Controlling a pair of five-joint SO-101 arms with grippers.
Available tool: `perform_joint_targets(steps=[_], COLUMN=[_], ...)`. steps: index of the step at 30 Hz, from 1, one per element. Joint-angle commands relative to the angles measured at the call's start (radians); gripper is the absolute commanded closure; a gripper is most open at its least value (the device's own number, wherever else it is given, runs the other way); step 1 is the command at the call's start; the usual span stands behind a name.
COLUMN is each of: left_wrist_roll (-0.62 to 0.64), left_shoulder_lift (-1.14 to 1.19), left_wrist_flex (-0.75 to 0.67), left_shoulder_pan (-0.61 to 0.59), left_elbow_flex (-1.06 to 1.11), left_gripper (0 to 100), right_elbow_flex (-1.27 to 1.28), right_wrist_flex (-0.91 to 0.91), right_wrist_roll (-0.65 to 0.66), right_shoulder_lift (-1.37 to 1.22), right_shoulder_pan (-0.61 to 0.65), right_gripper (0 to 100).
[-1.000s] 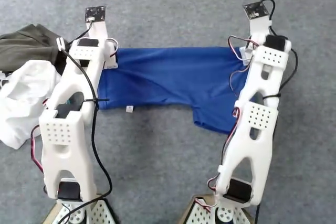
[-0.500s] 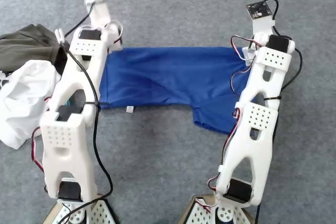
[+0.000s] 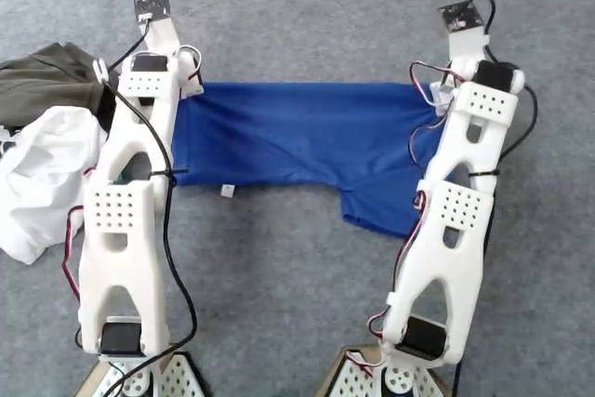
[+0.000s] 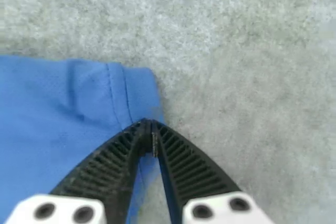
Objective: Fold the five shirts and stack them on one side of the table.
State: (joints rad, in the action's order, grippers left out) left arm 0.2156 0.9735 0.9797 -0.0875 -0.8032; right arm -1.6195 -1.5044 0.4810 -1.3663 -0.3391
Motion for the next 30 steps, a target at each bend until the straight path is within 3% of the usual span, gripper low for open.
perform_joint_targets(steps=[1,5,13,18,24,30], left_wrist_roll=[0.003,-0.002,0.003,0.005,0.005,0.005], left_shoulder_lift=[0.012,0.035,0.038,0.038,0.038,0.038], left_wrist_flex=[0.098,0.172,0.183,0.181,0.175,0.175], left_shoulder_pan=[-0.024,-0.016,-0.062,-0.094,-0.110,-0.105], left_elbow_flex=[-0.142,-0.216,-0.257,-0.262,-0.262,-0.262], left_gripper=[97,97,97,97,97,97], right_elbow_flex=[-0.053,-0.053,-0.047,-0.042,-0.010,0.335], right_wrist_flex=[-0.020,-0.040,-0.201,-0.265,-0.267,-0.265], right_wrist_roll=[-0.025,-0.026,-0.063,0.110,0.417,0.592], right_shoulder_lift=[0.142,0.211,0.329,0.358,0.456,0.598], right_shoulder_pan=[-0.023,-0.012,0.035,0.017,-0.049,-0.063], right_gripper=[98.3,98.3,98.3,98.0,93.1,91.0])
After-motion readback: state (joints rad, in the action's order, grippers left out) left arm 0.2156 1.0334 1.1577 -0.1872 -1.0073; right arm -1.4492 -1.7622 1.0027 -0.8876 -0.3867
